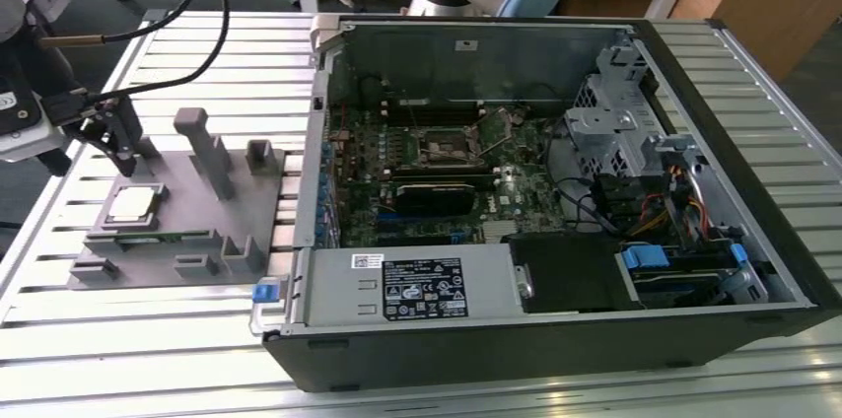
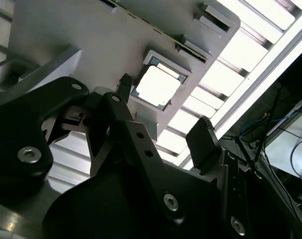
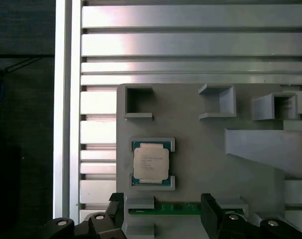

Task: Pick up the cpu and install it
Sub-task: 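Pick up the cpu and move it towards the insertion slot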

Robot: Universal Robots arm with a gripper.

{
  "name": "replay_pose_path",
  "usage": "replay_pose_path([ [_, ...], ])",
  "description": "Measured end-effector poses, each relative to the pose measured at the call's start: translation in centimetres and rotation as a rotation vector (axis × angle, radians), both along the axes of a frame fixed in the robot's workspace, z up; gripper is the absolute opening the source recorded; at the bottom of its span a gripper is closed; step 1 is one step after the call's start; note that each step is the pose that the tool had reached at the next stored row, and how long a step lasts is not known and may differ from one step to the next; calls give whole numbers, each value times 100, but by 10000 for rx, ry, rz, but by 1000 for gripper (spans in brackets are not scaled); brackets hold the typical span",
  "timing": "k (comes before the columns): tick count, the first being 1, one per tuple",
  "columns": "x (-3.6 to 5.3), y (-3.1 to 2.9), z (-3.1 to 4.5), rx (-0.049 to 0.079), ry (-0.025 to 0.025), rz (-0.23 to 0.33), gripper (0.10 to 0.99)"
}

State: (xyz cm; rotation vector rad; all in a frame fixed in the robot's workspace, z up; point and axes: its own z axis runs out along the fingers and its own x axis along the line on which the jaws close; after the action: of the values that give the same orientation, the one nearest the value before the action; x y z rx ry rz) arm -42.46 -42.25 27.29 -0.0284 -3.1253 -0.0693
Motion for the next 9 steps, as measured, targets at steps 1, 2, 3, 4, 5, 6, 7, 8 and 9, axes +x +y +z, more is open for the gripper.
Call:
replay_pose_path([
  [1, 0, 0, -18, 6, 1, 35, 718],
  [2, -1, 0, -35, 11, 1, 93, 718],
  [3, -2, 0, -54, 14, 0, 162, 718],
  [4, -2, 0, -72, 16, 0, 234, 718],
  [5, -2, 0, -91, 17, 0, 303, 718],
  [6, -2, 0, -108, 18, 0, 373, 718],
  [7, -2, 0, -127, 19, 1, 443, 718],
  [8, -2, 0, -145, 19, 1, 500, 718],
  [9, -2, 0, -163, 20, 1, 550, 718],
])
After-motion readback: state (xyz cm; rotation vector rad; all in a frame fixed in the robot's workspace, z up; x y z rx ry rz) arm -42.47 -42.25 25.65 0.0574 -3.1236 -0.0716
